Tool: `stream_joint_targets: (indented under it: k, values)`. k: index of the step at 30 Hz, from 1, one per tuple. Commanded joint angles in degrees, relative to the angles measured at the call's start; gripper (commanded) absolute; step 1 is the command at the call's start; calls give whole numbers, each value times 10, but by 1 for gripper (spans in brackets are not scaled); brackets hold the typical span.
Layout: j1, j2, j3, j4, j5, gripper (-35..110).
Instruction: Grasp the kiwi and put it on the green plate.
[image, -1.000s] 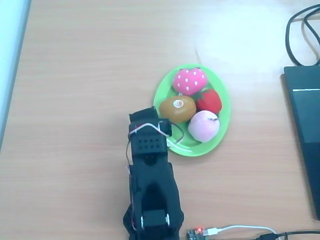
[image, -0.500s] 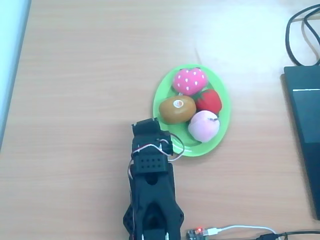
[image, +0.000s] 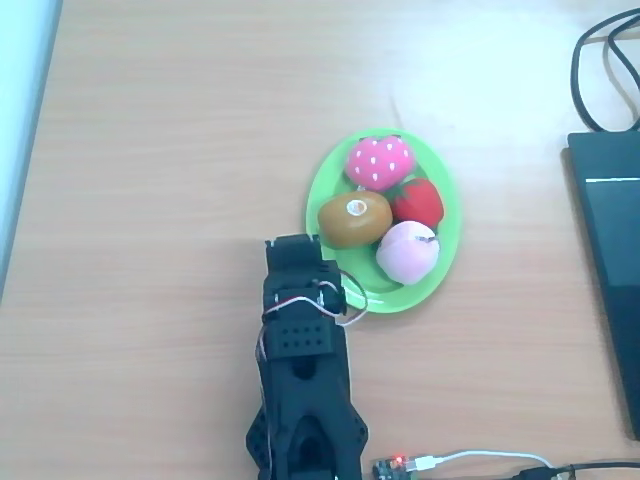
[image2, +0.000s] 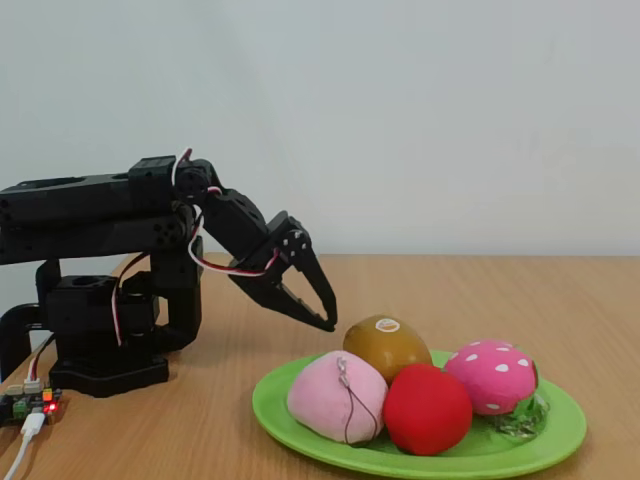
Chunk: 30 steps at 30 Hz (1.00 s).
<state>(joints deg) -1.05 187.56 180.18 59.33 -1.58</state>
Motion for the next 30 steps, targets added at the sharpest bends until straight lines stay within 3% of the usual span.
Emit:
stream_joint_targets:
  k: [1,8,30]
  values:
    - [-13,12,-6,33,18,-8]
    - [-29,12,-24,119,1,-8]
    - [-30,12,-24,118,2,-8]
